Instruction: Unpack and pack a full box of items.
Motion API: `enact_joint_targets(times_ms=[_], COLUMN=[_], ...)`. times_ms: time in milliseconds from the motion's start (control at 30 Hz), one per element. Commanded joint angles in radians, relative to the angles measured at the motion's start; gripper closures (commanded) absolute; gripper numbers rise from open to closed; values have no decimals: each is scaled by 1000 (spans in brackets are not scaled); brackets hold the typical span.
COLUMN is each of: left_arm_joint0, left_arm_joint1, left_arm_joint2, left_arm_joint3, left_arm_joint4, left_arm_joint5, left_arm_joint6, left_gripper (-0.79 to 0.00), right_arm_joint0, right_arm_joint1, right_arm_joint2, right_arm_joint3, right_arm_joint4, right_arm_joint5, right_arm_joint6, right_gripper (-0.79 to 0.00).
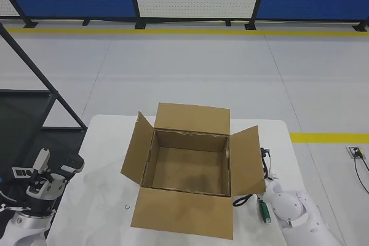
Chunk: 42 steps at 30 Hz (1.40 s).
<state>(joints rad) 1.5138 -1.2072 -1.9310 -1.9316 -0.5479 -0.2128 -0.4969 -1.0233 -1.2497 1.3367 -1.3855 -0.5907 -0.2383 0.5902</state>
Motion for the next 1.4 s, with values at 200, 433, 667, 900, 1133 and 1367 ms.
enact_joint_targets(times_ms=[200, 433, 667, 900, 1133, 1367], left_arm_joint0=[0, 0, 0, 0, 0, 0], left_arm_joint1=[0, 0, 0, 0, 0, 0], left_arm_joint2=[0, 0, 0, 0, 0, 0], left_arm_joint3=[0, 0, 0, 0, 0, 0], left_arm_joint4=[0, 0, 0, 0, 0, 0], left_arm_joint5=[0, 0, 0, 0, 0, 0], left_arm_joint6=[0, 0, 0, 0, 0, 0], left_gripper=[-785, -785, -785, -785, -785, -785], right_arm_joint0=[49, 77, 98, 90, -47, -227], right_arm_joint1=[-6, -11, -13, -7, 31, 65], right_arm_joint2=[-51, -87, -116, -99, 78, 250], right_arm_joint3=[39, 60, 70, 55, -107, -328], right_arm_joint4=[3, 5, 1, -14, -45, -101], right_arm_joint5=[-8, -12, -27, -19, 25, 69], right_arm_joint6=[11, 5, 20, 4, -16, 64], right_gripper=[0, 0, 0, 0, -351, -493])
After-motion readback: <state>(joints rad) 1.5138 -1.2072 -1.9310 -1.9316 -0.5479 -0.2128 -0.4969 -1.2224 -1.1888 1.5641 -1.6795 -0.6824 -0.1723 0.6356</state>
